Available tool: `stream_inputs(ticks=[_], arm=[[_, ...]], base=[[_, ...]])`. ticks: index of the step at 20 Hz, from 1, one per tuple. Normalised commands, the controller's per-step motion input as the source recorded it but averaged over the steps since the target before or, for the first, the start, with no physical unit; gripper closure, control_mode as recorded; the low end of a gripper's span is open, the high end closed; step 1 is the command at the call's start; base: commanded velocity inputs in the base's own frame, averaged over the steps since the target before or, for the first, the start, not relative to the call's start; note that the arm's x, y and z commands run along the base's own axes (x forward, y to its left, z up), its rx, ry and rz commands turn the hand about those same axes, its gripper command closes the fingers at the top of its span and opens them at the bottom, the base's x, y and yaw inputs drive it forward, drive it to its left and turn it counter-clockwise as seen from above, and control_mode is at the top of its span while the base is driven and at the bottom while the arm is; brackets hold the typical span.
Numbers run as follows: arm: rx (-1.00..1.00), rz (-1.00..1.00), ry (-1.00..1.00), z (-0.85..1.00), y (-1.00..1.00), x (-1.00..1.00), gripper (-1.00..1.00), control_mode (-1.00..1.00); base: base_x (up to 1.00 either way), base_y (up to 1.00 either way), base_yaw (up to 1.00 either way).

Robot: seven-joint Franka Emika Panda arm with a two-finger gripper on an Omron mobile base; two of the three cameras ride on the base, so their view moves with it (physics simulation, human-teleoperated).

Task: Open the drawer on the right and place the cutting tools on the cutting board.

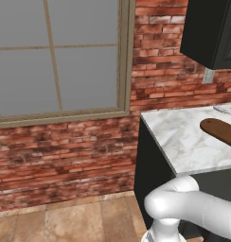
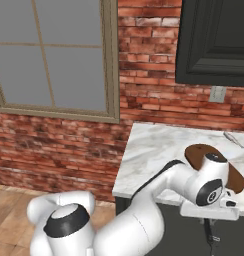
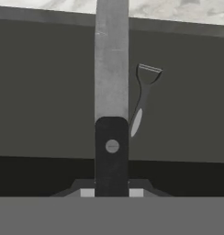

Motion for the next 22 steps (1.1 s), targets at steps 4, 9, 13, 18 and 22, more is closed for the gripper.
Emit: stream_inputs(ticks=[4,9,13,18,22], arm=[[0.00,0.00,0.01,0.14,0.00,0.26,1.00,-1.00],[0.01,0.00,0.05,0.00,-0.01,0.27,1.00,-1.00],[0.01,0.00,0.05,0.00,0.00,0.16,1.00,-1.00],[0.01,-0.01,0.01,0.00,0.00,0.26,1.00,-1.00],[0.01,-0.07,-0.01,0.01,0.00,0.07,1.00,-1.00]], base=[[0.00,0.00,0.00],[0.00,0.00,0.00],[0.00,0.00,0.00],[0.00,0.00,0.00],[0.00,0.00,0.00]])
